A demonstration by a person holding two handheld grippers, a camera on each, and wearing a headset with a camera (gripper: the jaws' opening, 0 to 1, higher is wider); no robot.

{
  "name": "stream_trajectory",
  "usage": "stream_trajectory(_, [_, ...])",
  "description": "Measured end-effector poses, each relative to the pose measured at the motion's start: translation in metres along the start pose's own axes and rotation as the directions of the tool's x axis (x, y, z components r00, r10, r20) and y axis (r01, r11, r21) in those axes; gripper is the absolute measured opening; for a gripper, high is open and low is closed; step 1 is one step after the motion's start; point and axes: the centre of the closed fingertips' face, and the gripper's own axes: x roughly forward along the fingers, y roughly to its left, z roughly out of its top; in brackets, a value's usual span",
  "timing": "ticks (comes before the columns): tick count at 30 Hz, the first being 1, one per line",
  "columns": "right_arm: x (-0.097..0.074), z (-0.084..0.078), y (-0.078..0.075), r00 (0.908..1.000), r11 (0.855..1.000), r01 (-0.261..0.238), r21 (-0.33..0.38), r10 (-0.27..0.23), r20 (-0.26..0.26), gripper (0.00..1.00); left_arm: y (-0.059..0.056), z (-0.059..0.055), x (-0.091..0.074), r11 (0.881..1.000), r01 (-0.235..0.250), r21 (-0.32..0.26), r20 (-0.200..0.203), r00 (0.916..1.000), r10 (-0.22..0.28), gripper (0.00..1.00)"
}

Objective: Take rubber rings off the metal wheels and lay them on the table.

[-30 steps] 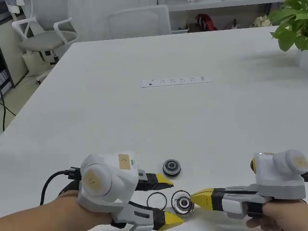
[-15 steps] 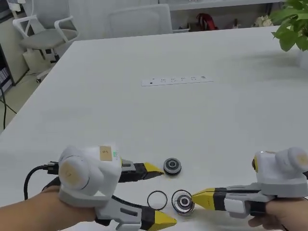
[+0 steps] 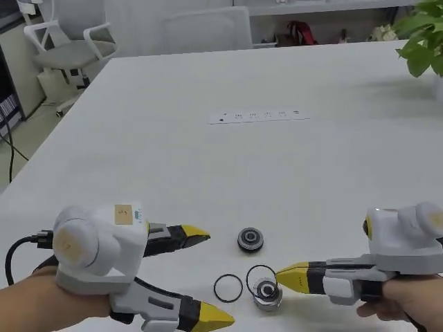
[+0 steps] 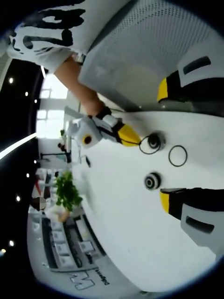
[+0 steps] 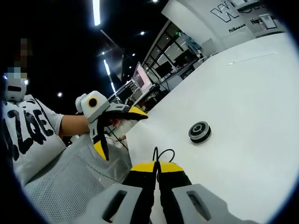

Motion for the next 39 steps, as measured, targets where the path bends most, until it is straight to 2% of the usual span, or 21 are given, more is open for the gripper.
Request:
stream_trajectory(7, [0.007, 0.007, 0.003, 0.9999, 1.0, -0.011, -0.015, 0.01, -0.014, 0.0, 0.002, -0.003, -0.007, 1.0, -0.018, -0.002, -0.003, 0.9998, 0.018, 0.8])
stream_trajectory(11, [0.014, 0.008, 0.004, 0.999, 0.999, -0.02, -0.034, 0.018, -0.04, 0.0, 0.007, -0.007, -0.014, 0.999, -0.034, -0.014, -0.006, 0.9994, 0.034, 0.81])
stream_trajectory(19, [0.025, 0.01, -0.003, 0.9964, 0.998, -0.034, -0.054, 0.029, -0.08, 0.0, 0.014, -0.014, -0.026, 0.997, -0.074, -0.038, -0.01, 0.9972, 0.074, 0.84])
stream_trajectory(28, [0.041, 0.004, 0.0, 0.9869, 0.993, -0.065, -0.093, 0.051, -0.153, 0.0, 0.021, -0.019, -0.035, 0.993, -0.106, -0.061, -0.01, 0.9944, 0.106, 0.84])
stream_trajectory(39, [0.05, -0.006, -0.006, 0.9771, 0.991, -0.051, -0.121, 0.025, -0.211, 0.0, 0.023, -0.022, -0.04, 0.991, -0.116, -0.062, -0.018, 0.9932, 0.115, 0.84])
